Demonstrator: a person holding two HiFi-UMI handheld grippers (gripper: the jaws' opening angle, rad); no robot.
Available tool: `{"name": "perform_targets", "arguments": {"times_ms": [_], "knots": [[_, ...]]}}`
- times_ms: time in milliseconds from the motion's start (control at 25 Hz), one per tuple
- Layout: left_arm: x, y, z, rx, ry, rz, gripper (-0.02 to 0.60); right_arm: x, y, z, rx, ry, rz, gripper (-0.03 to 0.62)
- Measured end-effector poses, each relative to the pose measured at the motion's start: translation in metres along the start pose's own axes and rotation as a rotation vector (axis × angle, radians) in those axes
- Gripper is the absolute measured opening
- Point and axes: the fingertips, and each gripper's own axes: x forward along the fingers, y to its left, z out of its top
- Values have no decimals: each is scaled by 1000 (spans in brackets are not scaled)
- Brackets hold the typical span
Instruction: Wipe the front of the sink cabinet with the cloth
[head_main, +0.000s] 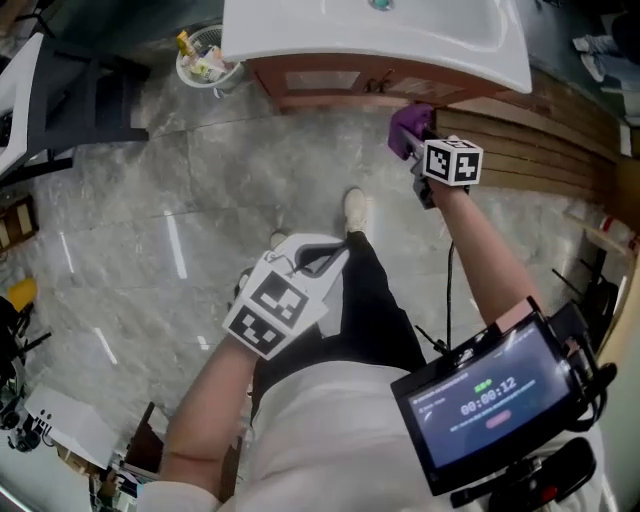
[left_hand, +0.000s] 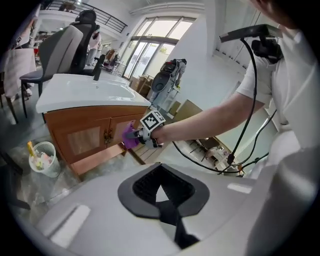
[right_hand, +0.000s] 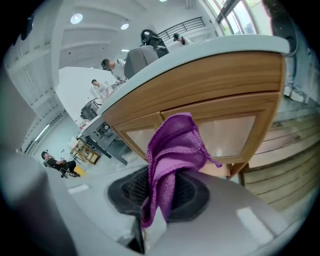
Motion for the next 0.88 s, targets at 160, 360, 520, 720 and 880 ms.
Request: {"name": "perform_targets", "arguments": {"times_ms": [160, 360, 520, 720, 880], "knots": [[42, -12, 31, 31, 28, -39, 6, -45, -91, 2, 49, -24, -107, 81], [88, -19, 69, 48, 50, -68, 6, -76, -202, 9, 83, -31, -237, 81], [124, -19, 82, 66, 73, -42, 6, -82, -268, 11, 72, -14, -290, 81], [140, -6, 94, 48, 76, -4, 6, -63, -307, 13, 67, 16, -315, 81], [146, 4, 95, 23, 73, 16, 6, -40, -310, 20, 76, 23, -299, 81]]}}
